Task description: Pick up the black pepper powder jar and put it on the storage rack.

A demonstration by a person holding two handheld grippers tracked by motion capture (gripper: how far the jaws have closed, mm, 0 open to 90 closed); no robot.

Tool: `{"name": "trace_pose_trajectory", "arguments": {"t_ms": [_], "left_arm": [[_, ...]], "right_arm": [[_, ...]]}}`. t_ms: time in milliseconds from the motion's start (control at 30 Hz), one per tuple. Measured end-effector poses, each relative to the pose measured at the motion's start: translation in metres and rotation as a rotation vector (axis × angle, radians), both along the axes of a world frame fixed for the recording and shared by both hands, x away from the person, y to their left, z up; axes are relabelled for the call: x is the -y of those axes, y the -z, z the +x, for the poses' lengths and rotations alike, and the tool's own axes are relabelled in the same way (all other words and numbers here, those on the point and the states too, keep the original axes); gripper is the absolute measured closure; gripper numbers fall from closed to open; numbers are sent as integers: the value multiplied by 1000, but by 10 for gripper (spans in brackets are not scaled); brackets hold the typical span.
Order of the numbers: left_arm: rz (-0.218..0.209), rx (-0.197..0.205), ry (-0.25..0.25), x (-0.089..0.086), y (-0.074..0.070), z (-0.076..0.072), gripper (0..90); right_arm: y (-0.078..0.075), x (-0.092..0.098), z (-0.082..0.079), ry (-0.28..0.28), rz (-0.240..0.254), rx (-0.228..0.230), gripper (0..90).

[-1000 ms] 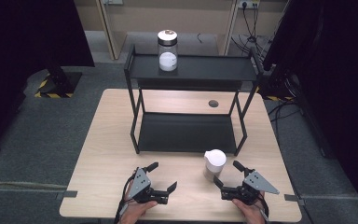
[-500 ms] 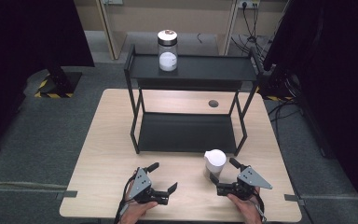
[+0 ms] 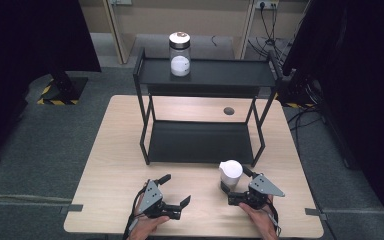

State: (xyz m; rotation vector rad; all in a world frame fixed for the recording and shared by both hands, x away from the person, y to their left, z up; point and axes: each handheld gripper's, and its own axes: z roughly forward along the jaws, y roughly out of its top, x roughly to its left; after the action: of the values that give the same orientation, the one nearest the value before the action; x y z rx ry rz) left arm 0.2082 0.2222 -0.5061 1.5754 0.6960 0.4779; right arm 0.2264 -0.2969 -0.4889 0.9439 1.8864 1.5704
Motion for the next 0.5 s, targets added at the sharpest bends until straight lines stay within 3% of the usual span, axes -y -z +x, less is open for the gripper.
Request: {"name": "trace_pose_trajectory", "arguments": {"t_ms": [233, 500], "left_arm": [[-2, -2, 1, 0, 0, 0, 1], [-5, -2, 2, 0, 0, 0, 1]], "right_arm": [[0, -4, 5, 4, -17, -1, 80], [1, -3, 10, -10, -22, -13, 217]]}}
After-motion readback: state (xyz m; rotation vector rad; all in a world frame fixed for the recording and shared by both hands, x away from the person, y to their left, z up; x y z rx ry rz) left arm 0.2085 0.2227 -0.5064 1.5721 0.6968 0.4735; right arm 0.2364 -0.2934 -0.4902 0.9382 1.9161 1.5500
